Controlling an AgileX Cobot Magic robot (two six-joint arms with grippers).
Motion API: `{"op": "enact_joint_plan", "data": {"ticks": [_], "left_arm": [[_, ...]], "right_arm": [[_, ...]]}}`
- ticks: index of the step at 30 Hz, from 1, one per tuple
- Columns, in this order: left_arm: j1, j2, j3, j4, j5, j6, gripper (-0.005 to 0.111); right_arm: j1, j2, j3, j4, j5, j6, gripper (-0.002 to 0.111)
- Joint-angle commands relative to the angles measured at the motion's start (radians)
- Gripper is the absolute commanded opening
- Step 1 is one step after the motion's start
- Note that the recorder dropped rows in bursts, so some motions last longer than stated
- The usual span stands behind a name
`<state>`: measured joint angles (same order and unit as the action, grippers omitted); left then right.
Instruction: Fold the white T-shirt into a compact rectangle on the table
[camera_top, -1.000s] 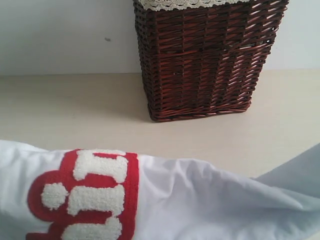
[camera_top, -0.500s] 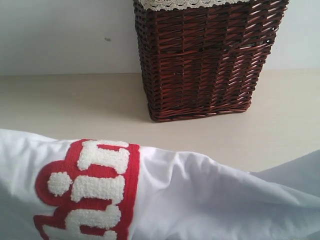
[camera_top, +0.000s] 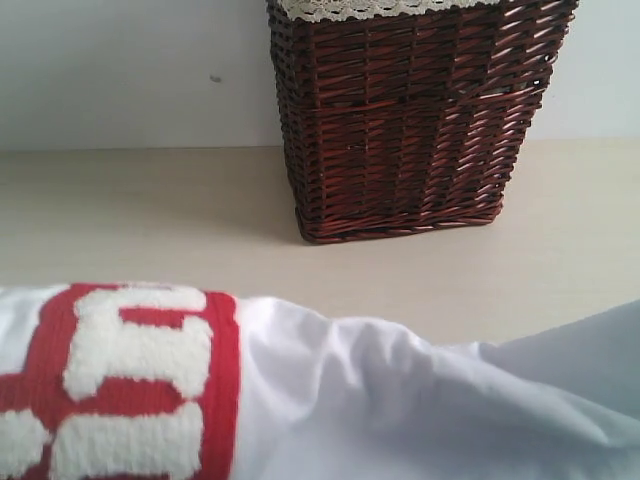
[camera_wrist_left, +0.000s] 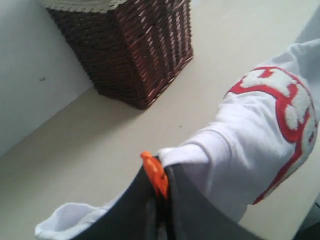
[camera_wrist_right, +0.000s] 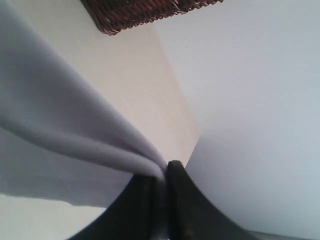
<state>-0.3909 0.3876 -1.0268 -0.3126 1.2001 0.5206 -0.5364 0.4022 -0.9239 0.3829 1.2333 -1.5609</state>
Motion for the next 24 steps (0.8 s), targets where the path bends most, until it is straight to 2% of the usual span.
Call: {"op": "enact_joint_plan", "data": {"ticks": [1,4,11,20,24], "left_arm": [[0.028,-0.038,-0.011,-0.213,0.021,0.087,0.000],[0.056,-0.068,-0.011,-0.309,0.021,0.099,0.000],[0.101,-0.169,-0.093,-0.355,0.021,0.101,0.000],[0.109,-0.203,-0.108,-0.372,0.021,-0.001,0.000],[0.113,-0.203,-0.057,-0.315,0.021,-0.009,0.000]], "right_arm": [[-0.004,-0.005,0.000,0.011,-0.012,-0.005,0.000],[-0.004,-0.005,0.000,0.011,-0.012,-0.007,0.000],[-0.004,0.005,0.000,0.011,-0.012,-0.007,0.000],[-0.004,0.019,0.000,-0.004,-0.012,-0.007,0.000],[-0.004,0.019,0.000,-0.125,-0.012,-0.007,0.000]]}}
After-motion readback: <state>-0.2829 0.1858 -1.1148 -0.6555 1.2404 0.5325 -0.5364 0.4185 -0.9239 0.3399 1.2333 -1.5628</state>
